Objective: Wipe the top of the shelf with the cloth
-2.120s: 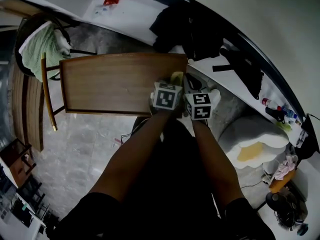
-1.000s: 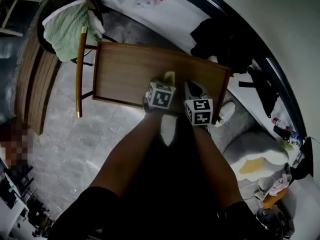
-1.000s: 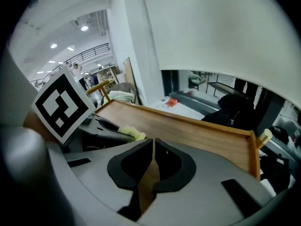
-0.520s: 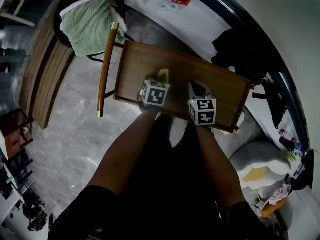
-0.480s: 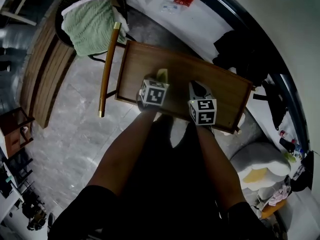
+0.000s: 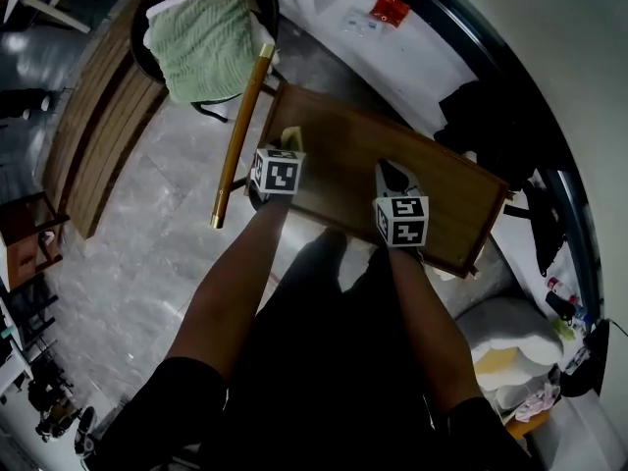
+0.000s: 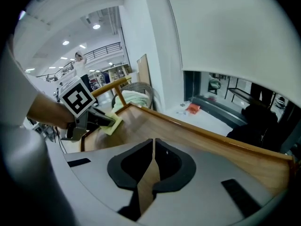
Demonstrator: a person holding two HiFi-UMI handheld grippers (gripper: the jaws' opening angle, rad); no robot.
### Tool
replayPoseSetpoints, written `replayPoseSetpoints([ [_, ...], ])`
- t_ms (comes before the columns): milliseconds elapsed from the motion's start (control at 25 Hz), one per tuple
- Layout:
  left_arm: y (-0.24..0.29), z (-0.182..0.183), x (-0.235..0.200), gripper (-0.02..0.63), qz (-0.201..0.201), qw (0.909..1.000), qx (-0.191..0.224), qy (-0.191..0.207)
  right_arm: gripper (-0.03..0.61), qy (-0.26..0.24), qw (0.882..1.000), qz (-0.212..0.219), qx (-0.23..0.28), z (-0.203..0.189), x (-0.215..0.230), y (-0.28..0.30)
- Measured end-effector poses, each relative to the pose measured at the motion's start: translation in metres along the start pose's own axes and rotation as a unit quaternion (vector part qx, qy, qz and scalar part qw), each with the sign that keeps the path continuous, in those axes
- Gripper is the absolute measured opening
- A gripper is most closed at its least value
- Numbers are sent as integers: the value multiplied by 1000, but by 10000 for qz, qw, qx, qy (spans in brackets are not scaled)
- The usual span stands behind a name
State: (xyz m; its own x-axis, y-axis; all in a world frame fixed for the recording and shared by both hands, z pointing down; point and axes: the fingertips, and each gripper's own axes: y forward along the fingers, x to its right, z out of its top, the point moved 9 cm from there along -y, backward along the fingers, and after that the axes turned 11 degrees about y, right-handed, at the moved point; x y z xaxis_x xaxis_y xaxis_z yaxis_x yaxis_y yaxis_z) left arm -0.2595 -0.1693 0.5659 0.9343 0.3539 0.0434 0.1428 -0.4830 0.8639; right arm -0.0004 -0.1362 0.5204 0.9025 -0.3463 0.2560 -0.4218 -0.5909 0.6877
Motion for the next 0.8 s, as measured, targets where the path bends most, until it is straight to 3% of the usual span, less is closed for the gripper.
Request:
replayPoseSetpoints([
  [280, -6, -13, -26, 35, 458, 9980, -146, -416, 31, -96, 9998, 147, -12, 2, -6, -5],
  [520, -14, -10, -21, 35, 874, 9950, -50, -472, 31, -15, 9999, -11, 135, -4, 40, -44],
  [640, -25, 2, 12, 35, 608, 9969, 147, -482, 31, 40, 9993, -164, 321, -5, 64, -74],
  [800, -33, 19, 102, 35, -83, 9989, 314, -351, 31, 188, 9983, -332, 443, -15, 99, -114],
])
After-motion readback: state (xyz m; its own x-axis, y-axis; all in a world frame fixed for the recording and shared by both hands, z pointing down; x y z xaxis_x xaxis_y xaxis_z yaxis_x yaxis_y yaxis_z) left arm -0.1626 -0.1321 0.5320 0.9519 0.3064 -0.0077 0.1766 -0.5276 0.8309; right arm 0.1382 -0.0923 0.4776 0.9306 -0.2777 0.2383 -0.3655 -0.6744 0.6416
